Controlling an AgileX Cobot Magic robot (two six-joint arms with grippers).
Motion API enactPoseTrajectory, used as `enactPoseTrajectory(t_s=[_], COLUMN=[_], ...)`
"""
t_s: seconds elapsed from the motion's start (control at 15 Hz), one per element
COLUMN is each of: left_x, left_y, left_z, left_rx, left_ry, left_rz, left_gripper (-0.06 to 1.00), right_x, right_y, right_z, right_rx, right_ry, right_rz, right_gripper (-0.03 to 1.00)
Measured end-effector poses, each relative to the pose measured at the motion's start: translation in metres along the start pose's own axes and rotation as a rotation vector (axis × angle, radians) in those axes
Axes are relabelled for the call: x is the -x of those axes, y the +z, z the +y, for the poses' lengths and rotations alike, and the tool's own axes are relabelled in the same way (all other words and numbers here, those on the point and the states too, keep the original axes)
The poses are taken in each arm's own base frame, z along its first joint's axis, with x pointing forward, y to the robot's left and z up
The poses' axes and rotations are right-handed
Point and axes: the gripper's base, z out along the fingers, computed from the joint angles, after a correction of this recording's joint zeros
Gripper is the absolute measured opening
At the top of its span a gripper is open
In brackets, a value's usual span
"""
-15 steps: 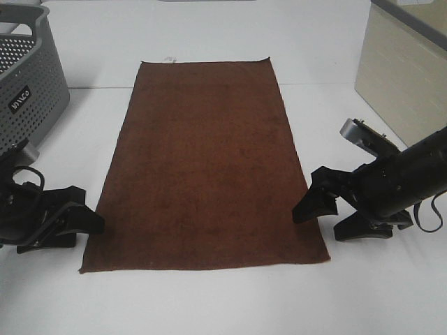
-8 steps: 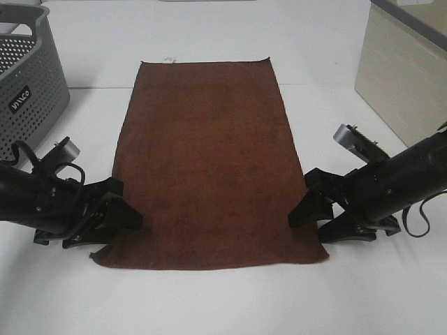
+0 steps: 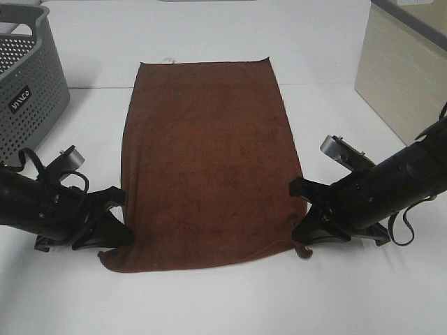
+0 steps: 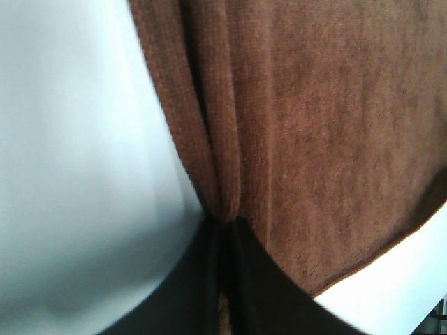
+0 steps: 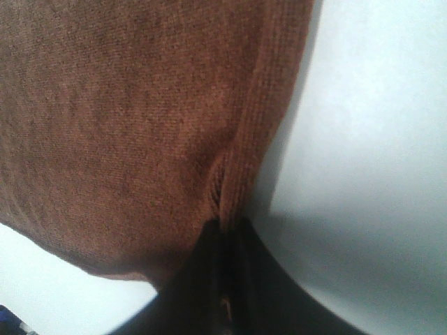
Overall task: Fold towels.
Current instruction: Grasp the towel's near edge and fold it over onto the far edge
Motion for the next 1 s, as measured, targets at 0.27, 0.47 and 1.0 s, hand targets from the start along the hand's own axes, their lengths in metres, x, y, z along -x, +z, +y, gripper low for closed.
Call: enactPoseTrajectory(t_s=[0.27, 0.47, 1.0], left_x=[-0.001, -0.013, -0.079], left_y=[-0.019, -0.039, -0.060], left_z=[-0.011, -0.020, -0.012], left_rx=[0.020, 0.046, 0.024], left_ry=[0.059, 0.079, 0.036], left_rz=[0.005, -0.005, 0.097], left_gripper=[0.01, 0.01, 0.01], right_x=[-0.006, -0.026, -0.095], right_y=[-0.015, -0.033, -0.057], right_z=[0.003, 0.009, 0.014], right_rx=[-0.056, -0.062, -0.002], right_ry=[-0.003, 0.008, 0.036], right_rz=[0.005, 0.000, 0.062], right_gripper=[0.00, 0.00, 0.00])
